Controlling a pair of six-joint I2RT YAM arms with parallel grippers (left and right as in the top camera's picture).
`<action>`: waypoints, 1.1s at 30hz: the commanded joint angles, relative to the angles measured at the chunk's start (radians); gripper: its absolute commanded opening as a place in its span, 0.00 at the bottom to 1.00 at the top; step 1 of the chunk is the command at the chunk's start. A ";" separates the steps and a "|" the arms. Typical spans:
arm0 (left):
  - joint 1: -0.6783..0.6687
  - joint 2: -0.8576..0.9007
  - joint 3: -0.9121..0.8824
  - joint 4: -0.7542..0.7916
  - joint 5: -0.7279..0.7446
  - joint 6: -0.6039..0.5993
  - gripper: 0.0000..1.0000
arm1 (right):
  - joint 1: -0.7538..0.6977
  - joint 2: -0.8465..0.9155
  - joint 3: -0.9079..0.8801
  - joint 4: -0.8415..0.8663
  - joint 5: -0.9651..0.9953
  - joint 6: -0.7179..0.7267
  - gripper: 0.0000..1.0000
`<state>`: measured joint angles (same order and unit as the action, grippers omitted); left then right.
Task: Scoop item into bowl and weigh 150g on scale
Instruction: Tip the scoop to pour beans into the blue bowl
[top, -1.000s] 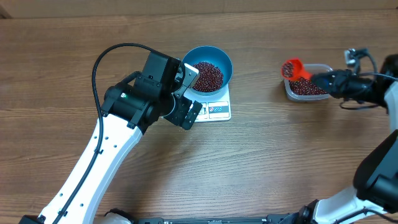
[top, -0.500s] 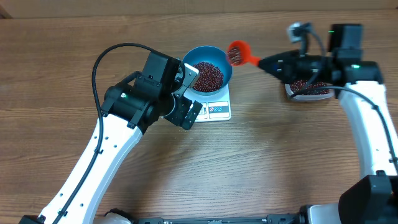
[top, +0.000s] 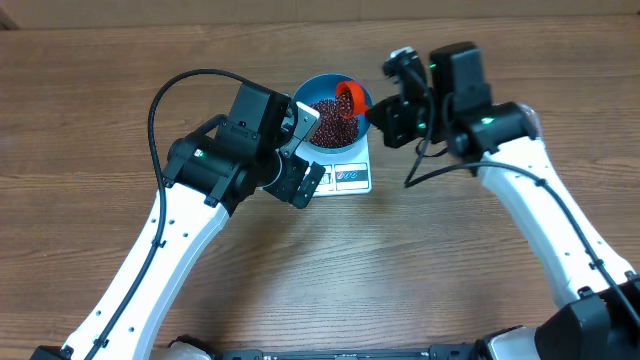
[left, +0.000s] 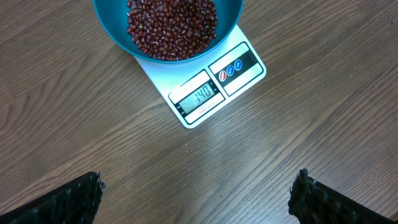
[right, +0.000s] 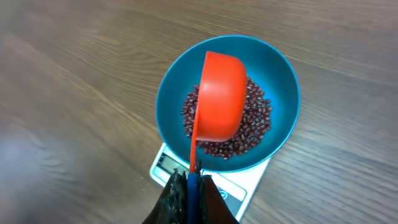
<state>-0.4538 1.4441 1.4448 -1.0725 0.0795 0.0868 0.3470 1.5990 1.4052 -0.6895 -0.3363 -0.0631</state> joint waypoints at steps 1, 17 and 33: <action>0.001 0.007 -0.007 0.003 0.015 0.022 0.99 | 0.046 -0.016 0.015 0.013 0.191 -0.009 0.04; 0.001 0.007 -0.007 0.003 0.015 0.022 1.00 | 0.100 -0.016 0.015 0.019 0.199 -0.138 0.04; 0.001 0.007 -0.007 0.003 0.015 0.022 1.00 | 0.115 -0.016 0.015 0.038 0.204 -0.208 0.04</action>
<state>-0.4538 1.4441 1.4448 -1.0725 0.0795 0.0868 0.4591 1.5990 1.4052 -0.6643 -0.1303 -0.2516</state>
